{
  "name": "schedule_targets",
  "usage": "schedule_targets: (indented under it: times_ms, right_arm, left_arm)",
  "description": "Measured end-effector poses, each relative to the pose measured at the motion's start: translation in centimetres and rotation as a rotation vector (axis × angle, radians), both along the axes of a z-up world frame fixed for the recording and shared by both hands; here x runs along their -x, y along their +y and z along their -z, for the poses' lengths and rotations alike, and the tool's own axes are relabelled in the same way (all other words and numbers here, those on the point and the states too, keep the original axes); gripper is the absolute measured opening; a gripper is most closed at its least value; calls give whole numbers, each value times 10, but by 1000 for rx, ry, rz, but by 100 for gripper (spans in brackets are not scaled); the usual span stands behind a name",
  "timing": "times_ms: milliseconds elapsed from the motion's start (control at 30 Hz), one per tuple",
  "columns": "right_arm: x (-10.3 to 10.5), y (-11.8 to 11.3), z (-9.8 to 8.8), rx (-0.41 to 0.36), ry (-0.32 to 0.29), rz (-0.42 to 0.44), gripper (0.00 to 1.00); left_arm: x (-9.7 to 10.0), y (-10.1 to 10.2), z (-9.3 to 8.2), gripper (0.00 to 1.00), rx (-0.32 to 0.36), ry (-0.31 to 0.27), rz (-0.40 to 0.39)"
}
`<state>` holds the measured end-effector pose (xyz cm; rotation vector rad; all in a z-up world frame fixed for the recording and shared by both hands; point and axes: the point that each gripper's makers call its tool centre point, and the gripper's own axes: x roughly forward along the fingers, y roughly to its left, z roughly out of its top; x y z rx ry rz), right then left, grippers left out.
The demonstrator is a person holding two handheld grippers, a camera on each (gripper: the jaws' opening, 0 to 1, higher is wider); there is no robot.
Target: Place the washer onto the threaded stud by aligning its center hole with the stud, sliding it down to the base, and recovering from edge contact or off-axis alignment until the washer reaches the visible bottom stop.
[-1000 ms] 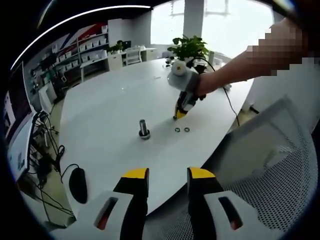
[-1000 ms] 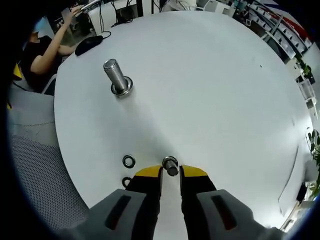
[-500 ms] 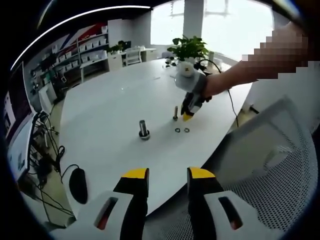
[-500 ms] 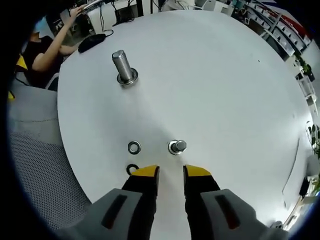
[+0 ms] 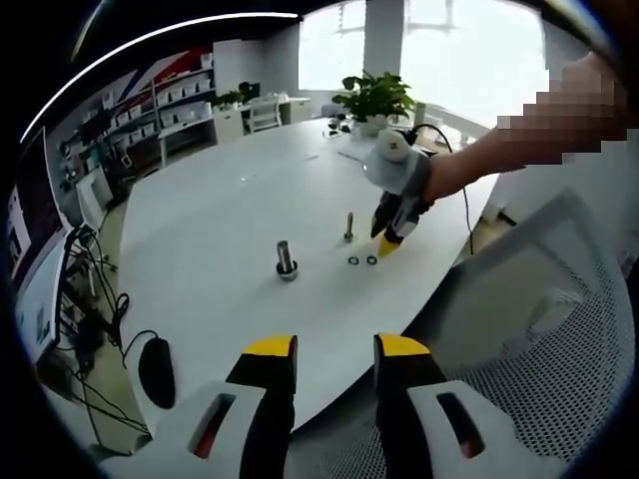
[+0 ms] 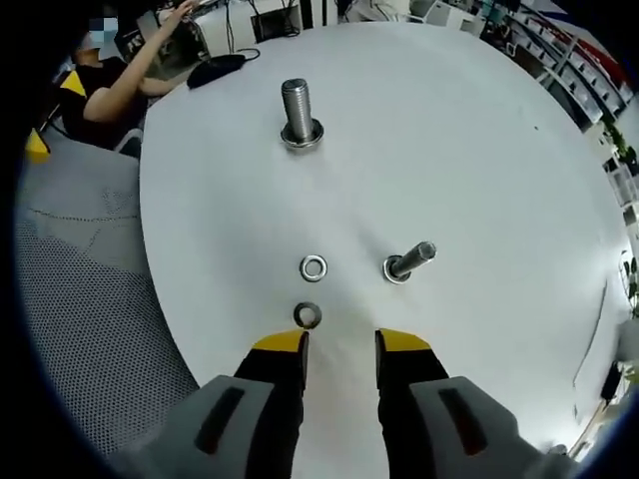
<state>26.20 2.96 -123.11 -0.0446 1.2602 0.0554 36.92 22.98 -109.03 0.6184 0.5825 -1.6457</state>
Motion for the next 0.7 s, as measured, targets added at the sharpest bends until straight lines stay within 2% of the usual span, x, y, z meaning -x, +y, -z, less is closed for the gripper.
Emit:
schedule_targets:
  times_ms: [200,267,567,700]
  right_arm:
    - [-7,11,2,4,4,-22,29]
    - [-10,5,5,9,7,-28,28]
    - [-6,7,9,31,32,-25,27]
    - [-5,11,9,18,33,-15,25]
  left_arm:
    - [1,1,-2,29,1,-4,2]
    - [0,1,-1,29,0,-6,1]
    - [0,1,-2,29,3,-10,3]
    - [1,2,-3,29,1,-10,3]
